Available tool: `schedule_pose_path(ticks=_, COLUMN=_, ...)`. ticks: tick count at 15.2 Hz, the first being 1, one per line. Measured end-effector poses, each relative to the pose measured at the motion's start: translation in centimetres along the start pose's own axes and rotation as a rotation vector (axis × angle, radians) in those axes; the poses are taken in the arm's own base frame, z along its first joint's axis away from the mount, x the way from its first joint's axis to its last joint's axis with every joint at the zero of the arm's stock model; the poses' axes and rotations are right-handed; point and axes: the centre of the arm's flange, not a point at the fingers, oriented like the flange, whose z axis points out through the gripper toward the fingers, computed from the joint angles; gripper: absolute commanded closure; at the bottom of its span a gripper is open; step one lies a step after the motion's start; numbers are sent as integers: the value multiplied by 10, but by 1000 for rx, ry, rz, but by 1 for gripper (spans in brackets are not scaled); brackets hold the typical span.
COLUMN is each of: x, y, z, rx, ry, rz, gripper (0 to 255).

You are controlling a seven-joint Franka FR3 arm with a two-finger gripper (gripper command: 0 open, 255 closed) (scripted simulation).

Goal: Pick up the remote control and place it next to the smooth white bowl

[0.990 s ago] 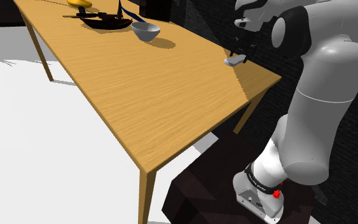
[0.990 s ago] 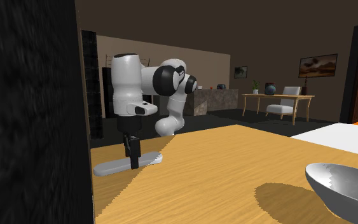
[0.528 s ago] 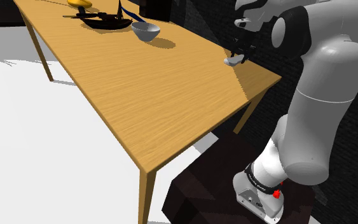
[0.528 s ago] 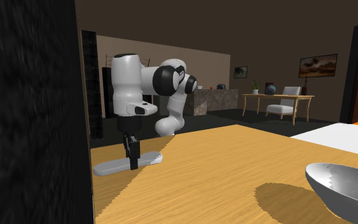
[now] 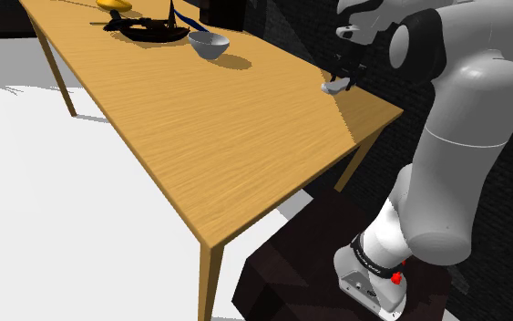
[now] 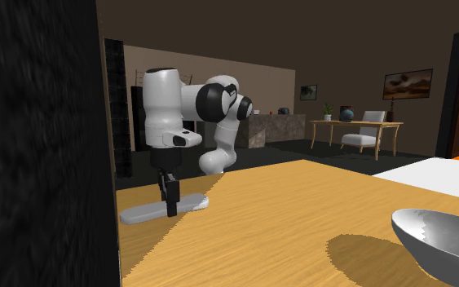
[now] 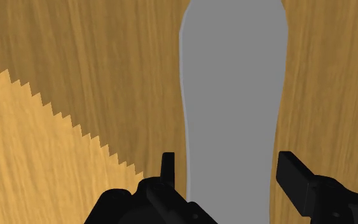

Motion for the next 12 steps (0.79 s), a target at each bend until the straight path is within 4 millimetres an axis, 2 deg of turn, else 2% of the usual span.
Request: schedule_pose_path(ticks=12, x=0, y=-1, z=-62, rx=-1, ry=0, rz=0, gripper=255)
